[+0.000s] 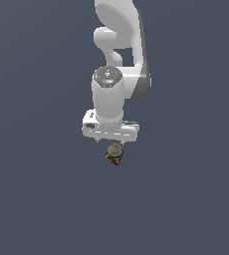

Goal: Pick up the object and move it to a goal position.

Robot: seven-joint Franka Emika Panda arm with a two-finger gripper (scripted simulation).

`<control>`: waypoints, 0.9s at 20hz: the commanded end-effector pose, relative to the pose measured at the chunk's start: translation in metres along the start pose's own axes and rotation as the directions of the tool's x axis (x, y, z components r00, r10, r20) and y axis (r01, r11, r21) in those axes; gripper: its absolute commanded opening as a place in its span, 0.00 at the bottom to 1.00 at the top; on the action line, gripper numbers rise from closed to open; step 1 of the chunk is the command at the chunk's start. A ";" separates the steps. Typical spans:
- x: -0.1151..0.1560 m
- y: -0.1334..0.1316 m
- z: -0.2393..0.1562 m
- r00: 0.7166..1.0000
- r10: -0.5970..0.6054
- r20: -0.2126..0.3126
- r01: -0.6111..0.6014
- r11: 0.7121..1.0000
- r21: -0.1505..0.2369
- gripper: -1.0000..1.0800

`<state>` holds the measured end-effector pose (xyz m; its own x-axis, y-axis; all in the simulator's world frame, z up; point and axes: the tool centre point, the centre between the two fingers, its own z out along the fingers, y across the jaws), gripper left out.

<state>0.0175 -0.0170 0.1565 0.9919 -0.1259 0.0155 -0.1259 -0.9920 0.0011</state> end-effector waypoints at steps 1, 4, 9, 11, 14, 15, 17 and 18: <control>-0.001 -0.003 0.008 0.999 0.050 0.003 -0.050 0.999 0.001 0.96; -0.002 -0.007 0.019 0.993 0.121 0.007 -0.121 0.993 0.001 0.96; -0.003 -0.013 0.034 0.976 0.216 0.011 -0.216 0.976 0.000 0.96; -0.004 -0.014 0.038 0.969 0.245 0.013 -0.245 0.970 -0.001 0.96; -0.004 -0.016 0.043 0.960 0.278 0.014 -0.278 0.961 -0.002 0.96; -0.005 -0.016 0.045 0.958 0.286 0.014 -0.286 0.958 -0.003 0.96; -0.005 -0.017 0.047 0.954 0.299 0.015 -0.299 0.954 -0.003 0.96; -0.005 -0.017 0.047 0.953 0.304 0.015 -0.304 0.953 -0.003 0.96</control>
<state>0.0155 0.0002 0.1103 0.9115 -0.4113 0.0001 -0.4113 -0.9115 -0.0002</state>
